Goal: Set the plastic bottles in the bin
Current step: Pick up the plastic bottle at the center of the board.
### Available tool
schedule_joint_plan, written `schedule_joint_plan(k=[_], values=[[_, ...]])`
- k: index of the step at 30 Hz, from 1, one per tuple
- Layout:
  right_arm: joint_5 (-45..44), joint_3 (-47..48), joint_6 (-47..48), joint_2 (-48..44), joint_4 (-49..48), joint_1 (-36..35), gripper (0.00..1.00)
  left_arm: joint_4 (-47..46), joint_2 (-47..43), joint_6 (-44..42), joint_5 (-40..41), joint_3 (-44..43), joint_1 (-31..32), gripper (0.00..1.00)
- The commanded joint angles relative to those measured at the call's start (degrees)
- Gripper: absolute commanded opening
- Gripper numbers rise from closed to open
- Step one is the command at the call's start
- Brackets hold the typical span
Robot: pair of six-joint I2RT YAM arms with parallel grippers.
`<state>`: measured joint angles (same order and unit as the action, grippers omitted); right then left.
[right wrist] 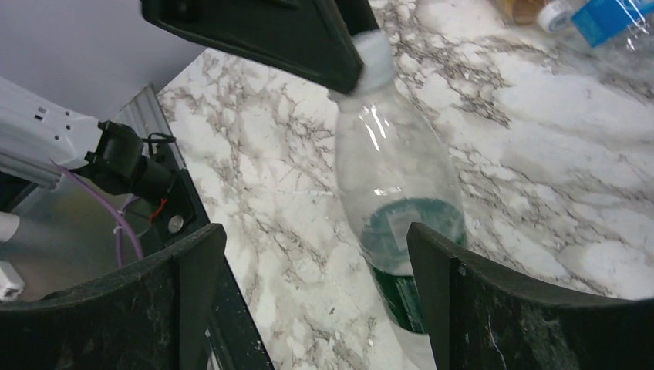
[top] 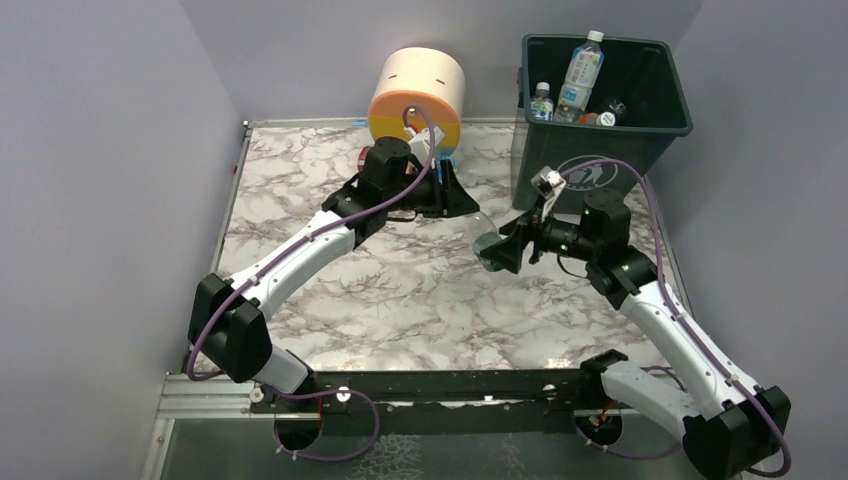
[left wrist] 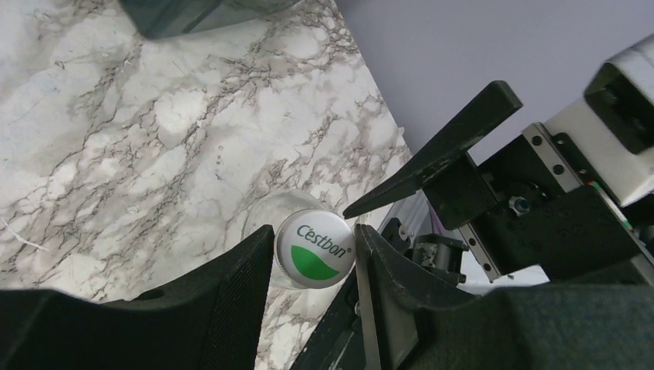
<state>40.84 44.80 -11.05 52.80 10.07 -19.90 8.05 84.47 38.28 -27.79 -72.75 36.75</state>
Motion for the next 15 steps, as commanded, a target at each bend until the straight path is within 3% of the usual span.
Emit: schedule_joint_plan(k=[1, 9, 15], values=[[-6.3, 4.0, 3.4, 2.3, -0.4, -4.3, 0.91, -0.2, 0.2, -0.6, -3.1, -2.0, -0.2, 0.47], [-21.3, 8.4, 7.1, 6.2, 3.9, -10.0, 0.91, 0.8, -0.2, -0.8, -3.4, -2.7, -0.3, 0.47], [-23.5, 9.0, 8.3, 7.7, 5.0, -12.2, 0.91, 1.1, -0.4, -0.8, -3.6, -3.4, -0.4, 0.47]])
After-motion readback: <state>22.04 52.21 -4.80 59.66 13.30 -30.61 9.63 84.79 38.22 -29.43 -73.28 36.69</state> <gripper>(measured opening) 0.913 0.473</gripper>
